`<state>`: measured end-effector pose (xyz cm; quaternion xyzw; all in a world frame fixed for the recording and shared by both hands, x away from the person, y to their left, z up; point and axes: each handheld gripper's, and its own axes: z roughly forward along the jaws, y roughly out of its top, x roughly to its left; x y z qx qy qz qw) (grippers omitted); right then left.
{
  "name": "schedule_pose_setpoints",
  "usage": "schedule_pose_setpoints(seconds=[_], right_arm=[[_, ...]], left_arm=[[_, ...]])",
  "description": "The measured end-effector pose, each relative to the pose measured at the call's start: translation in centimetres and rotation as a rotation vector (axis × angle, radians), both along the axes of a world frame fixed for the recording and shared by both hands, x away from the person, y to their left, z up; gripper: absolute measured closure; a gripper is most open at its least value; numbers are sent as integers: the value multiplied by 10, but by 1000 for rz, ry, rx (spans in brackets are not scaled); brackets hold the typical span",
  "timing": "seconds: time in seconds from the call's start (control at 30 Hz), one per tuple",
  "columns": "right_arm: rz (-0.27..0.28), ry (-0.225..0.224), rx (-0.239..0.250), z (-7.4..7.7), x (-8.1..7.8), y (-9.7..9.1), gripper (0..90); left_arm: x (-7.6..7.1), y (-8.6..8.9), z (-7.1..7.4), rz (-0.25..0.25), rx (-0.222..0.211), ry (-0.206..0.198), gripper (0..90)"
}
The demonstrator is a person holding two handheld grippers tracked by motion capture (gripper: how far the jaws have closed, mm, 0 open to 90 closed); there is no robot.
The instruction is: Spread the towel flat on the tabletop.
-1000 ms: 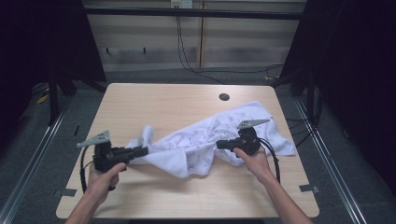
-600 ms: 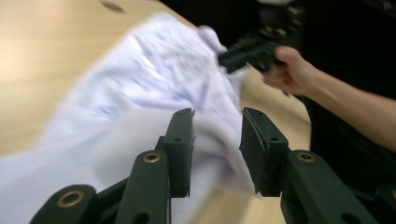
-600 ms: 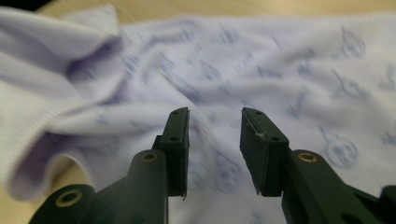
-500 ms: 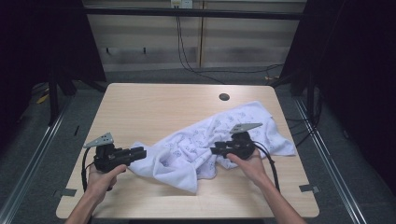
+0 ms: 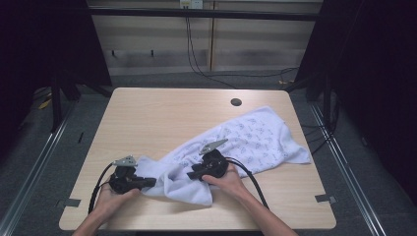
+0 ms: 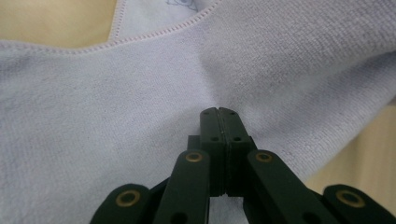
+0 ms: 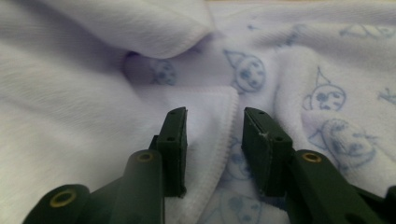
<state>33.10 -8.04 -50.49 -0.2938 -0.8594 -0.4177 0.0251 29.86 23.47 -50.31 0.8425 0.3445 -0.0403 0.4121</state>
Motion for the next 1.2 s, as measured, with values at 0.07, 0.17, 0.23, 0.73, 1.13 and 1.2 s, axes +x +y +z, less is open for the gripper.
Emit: schedule_pose_setpoints(seconds=[0.07,0.17,0.23,0.73,1.13,1.2], right_arm=[[12,0,4,0,-1,1,595],[68,-21,6,2,-15,5,866],[69,-8,55,8,-20,-2,881],[-273,-63,92,39,-72,-184,888],[-333,-49,77,28,-74,-204,886],[-329,-53,81,28,-74,-203,886]], left_arm=[[-8,1,1,-16,9,0,895],[-18,2,1,-30,-1,23,886],[-23,0,1,-40,-5,36,880],[-41,-42,4,-193,-27,57,816],[-8,9,4,25,-86,38,668],[-8,5,3,9,-71,31,641]])
